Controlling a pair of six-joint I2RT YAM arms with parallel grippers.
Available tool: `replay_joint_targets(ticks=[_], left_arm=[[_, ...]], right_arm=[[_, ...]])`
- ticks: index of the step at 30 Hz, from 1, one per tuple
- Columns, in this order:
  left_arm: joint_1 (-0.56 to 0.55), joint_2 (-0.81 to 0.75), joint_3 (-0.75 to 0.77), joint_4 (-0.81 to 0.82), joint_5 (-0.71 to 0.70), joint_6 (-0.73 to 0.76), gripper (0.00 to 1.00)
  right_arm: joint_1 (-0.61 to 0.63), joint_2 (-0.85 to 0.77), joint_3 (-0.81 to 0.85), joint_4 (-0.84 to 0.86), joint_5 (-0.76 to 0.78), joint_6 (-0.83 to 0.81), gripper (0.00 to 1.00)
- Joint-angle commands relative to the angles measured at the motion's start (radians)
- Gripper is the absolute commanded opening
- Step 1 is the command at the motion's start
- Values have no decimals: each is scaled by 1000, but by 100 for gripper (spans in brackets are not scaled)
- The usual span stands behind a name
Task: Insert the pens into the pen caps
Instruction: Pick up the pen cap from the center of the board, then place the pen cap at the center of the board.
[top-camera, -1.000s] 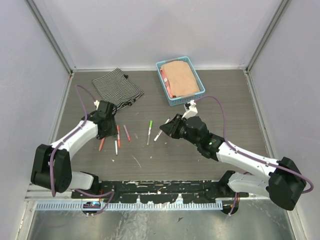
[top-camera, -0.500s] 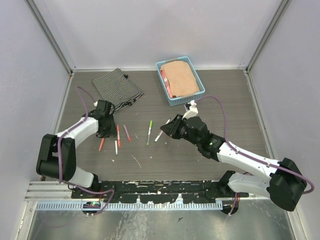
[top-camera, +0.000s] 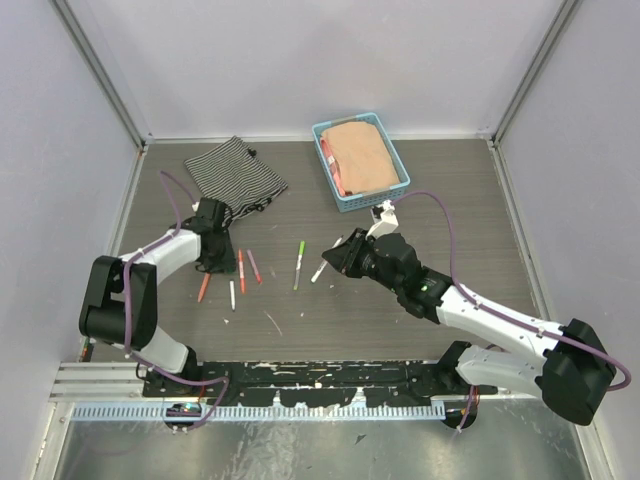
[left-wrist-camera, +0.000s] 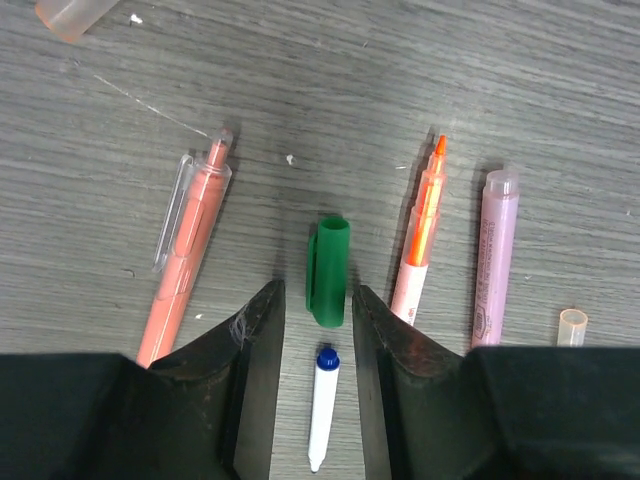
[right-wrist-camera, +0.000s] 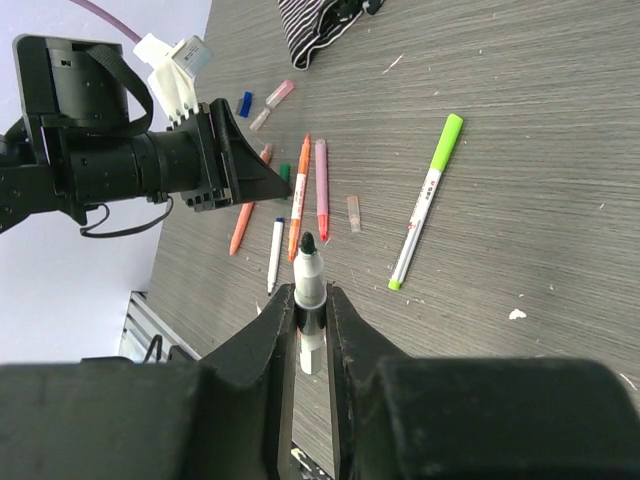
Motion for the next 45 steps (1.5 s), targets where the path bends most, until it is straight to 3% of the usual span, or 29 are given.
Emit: replay_joint_targets(ticks=[1, 6, 15, 25, 33, 40, 45], left_arm=[[5, 24, 37, 16, -6, 11, 39], [6, 41, 44, 16, -11, 13, 37], [6, 26, 42, 7, -7, 18, 24], [-33, -183, 29, -63, -33, 6, 26], [-302, -221, 82, -46, -49, -50, 25], [-535, -57, 189, 4, -84, -90, 24], [-637, 86, 262, 23, -82, -99, 23]], right_arm=[[4, -33, 48, 7, 34, -23, 0], [3, -42, 43, 1, 38, -25, 0], [4, -55, 38, -6, 48, -25, 0], [5, -141, -13, -15, 132, -2, 0], [9, -311, -37, -98, 318, -14, 0], [8, -457, -9, -259, 462, -54, 0], [8, -546, 0, -362, 532, -55, 0]])
